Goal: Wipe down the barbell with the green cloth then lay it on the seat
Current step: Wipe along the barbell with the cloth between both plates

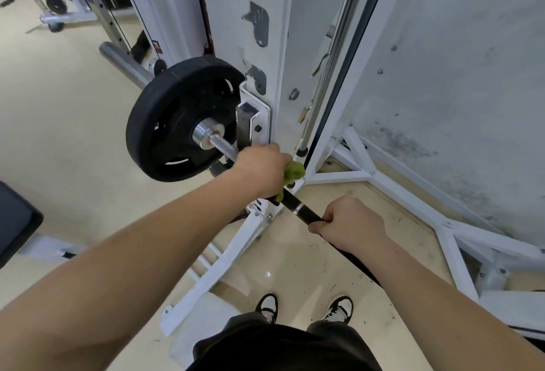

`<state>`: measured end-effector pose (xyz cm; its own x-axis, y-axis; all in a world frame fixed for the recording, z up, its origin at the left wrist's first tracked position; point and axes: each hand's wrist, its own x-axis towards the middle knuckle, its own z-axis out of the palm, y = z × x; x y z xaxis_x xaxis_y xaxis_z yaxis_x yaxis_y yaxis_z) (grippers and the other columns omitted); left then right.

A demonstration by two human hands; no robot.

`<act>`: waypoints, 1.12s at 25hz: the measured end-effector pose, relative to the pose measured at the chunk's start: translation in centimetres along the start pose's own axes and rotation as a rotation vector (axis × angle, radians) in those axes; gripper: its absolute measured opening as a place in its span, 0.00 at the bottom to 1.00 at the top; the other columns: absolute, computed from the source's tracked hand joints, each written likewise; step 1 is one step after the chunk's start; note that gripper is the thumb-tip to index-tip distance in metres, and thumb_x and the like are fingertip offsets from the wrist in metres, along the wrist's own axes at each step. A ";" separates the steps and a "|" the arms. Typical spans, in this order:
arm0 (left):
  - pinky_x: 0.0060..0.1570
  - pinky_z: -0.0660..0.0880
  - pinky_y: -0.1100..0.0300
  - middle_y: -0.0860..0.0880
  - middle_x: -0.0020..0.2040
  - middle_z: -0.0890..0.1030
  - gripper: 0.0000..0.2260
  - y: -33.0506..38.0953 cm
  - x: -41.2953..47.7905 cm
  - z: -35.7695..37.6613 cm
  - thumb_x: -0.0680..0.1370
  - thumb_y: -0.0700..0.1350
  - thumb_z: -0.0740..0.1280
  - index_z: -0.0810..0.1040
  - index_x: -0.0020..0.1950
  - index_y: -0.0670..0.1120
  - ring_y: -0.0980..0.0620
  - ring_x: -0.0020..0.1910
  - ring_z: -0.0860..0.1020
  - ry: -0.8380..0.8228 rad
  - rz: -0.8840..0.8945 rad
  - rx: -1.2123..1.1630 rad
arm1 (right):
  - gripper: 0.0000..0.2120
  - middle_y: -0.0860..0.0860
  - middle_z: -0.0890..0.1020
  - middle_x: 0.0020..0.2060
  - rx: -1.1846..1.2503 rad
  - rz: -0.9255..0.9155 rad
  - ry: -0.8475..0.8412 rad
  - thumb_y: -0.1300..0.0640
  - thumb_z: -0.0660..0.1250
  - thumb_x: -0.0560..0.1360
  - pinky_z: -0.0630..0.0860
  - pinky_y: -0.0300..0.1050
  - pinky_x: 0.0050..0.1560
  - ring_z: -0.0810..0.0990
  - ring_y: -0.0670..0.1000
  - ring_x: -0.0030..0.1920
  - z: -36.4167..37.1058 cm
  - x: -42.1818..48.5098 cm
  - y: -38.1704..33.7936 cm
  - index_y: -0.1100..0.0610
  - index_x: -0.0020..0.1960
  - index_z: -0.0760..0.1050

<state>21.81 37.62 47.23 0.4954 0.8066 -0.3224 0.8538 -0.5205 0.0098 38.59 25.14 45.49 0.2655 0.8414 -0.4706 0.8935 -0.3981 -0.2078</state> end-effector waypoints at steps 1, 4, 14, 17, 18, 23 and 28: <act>0.43 0.77 0.49 0.48 0.57 0.76 0.16 1.2 0.0 -0.1 0.76 0.43 0.68 0.75 0.63 0.53 0.43 0.54 0.77 -0.004 0.017 0.024 | 0.16 0.46 0.83 0.34 -0.008 0.001 0.004 0.35 0.74 0.68 0.78 0.43 0.39 0.82 0.48 0.36 0.0 0.0 -0.2 0.49 0.39 0.82; 0.42 0.76 0.51 0.50 0.52 0.78 0.15 5.9 -2.1 1.2 0.73 0.41 0.69 0.77 0.57 0.53 0.45 0.49 0.79 0.020 0.235 -0.173 | 0.15 0.47 0.81 0.34 -0.017 0.034 0.026 0.39 0.74 0.68 0.73 0.42 0.35 0.80 0.49 0.35 -0.2 -0.1 -0.1 0.50 0.40 0.78; 0.52 0.78 0.48 0.49 0.55 0.79 0.18 1.9 -3.0 2.5 0.74 0.40 0.66 0.78 0.63 0.52 0.43 0.54 0.77 0.248 0.052 -0.210 | 0.15 0.46 0.83 0.34 0.006 0.028 0.008 0.37 0.74 0.68 0.74 0.41 0.35 0.82 0.49 0.36 -0.3 -0.4 0.0 0.50 0.38 0.82; 0.55 0.75 0.55 0.49 0.59 0.80 0.22 4.8 -5.5 3.8 0.74 0.38 0.64 0.80 0.66 0.54 0.44 0.55 0.78 0.180 0.241 -0.412 | 0.08 0.47 0.79 0.33 -0.016 0.014 0.010 0.49 0.71 0.69 0.73 0.41 0.35 0.81 0.52 0.37 -0.4 -0.4 0.0 0.51 0.37 0.75; 0.55 0.75 0.54 0.49 0.58 0.80 0.22 3.6 -5.1 3.4 0.74 0.37 0.64 0.80 0.65 0.54 0.45 0.56 0.79 0.163 0.238 -0.464 | 0.10 0.46 0.79 0.32 -0.011 0.008 0.014 0.47 0.72 0.69 0.72 0.41 0.34 0.80 0.51 0.36 -0.2 -0.5 0.0 0.51 0.35 0.75; 0.49 0.75 0.51 0.48 0.62 0.77 0.23 -1.3 -3.7 1.8 0.74 0.36 0.63 0.78 0.68 0.51 0.42 0.56 0.73 0.392 -0.109 -0.346 | 0.17 0.46 0.84 0.34 -0.014 0.026 -0.016 0.36 0.73 0.68 0.72 0.40 0.34 0.83 0.49 0.36 -0.4 -0.3 -0.3 0.50 0.38 0.84; 0.65 0.73 0.44 0.49 0.76 0.63 0.31 -1.3 -5.2 3.2 0.75 0.46 0.69 0.66 0.77 0.61 0.41 0.65 0.64 0.161 0.142 -0.273 | 0.17 0.47 0.84 0.34 -0.005 0.034 -0.026 0.36 0.74 0.68 0.73 0.41 0.35 0.83 0.49 0.37 -0.4 -0.2 -0.3 0.50 0.38 0.84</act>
<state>17.57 33.23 45.85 0.6126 0.7767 -0.1463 0.7752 -0.5542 0.3033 38.45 25.26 46.02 0.2859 0.8176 -0.4998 0.8859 -0.4243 -0.1875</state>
